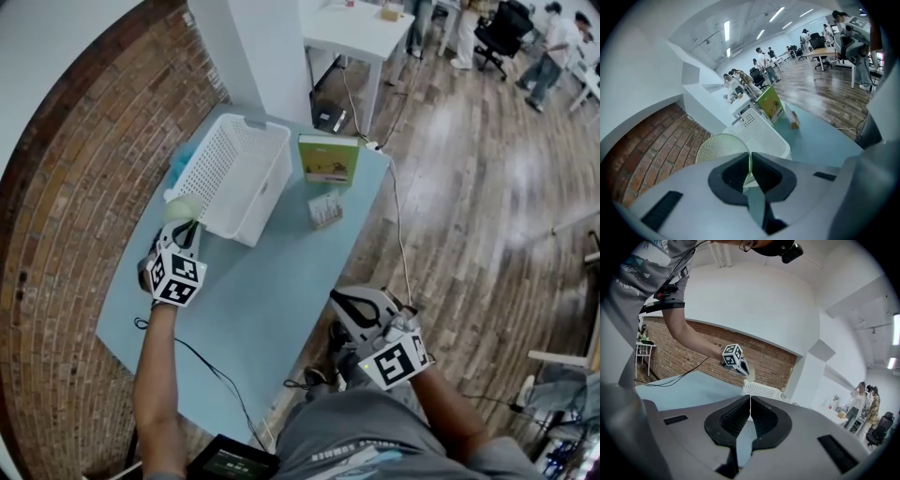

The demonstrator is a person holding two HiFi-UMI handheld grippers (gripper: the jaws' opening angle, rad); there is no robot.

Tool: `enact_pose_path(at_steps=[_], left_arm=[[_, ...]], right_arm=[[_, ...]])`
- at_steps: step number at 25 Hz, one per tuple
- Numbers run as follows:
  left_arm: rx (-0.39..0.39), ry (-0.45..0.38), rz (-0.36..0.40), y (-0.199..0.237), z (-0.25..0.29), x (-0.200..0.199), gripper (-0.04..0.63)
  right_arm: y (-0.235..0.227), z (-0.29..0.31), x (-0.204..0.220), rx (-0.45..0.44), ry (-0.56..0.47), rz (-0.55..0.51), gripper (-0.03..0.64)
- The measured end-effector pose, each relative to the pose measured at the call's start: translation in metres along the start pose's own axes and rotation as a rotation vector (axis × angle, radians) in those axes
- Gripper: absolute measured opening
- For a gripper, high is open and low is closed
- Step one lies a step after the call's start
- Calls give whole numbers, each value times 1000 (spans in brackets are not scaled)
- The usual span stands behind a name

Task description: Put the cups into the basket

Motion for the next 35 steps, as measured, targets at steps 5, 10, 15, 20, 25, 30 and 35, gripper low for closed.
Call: enact_pose_path(at_steps=[5, 10, 15, 20, 25, 30, 35], left_arm=[[20, 2, 20, 13, 24, -11, 20], [46, 0, 17, 22, 52, -22, 20], [87, 6, 31, 22, 83, -31, 20], [133, 21, 13, 22, 116, -31, 20], [178, 41, 7, 19, 147, -27, 20], [224, 62, -8, 11, 178, -22, 20], [269, 85, -46, 5, 208, -14, 20]], right_arm=[[-5, -4, 5, 8, 15, 3, 14], [-13, -7, 13, 19, 36, 9, 14], [-20, -11, 22, 34, 55, 16, 14], [-28, -14, 33, 51, 78, 26, 14], [-35, -16, 45, 68, 108, 36, 14], [-41, -20, 55, 79, 144, 43, 14], [-49, -22, 68, 96, 170, 53, 14]])
Point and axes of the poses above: the fingertips, and each gripper's own axes: z forward along the fingers, y to its left, x out of its underside, the point moved 6 cm from there along -z, backward along the fingers, and after that the axes turned 9 degrees about -y, right-handed, at the moved point
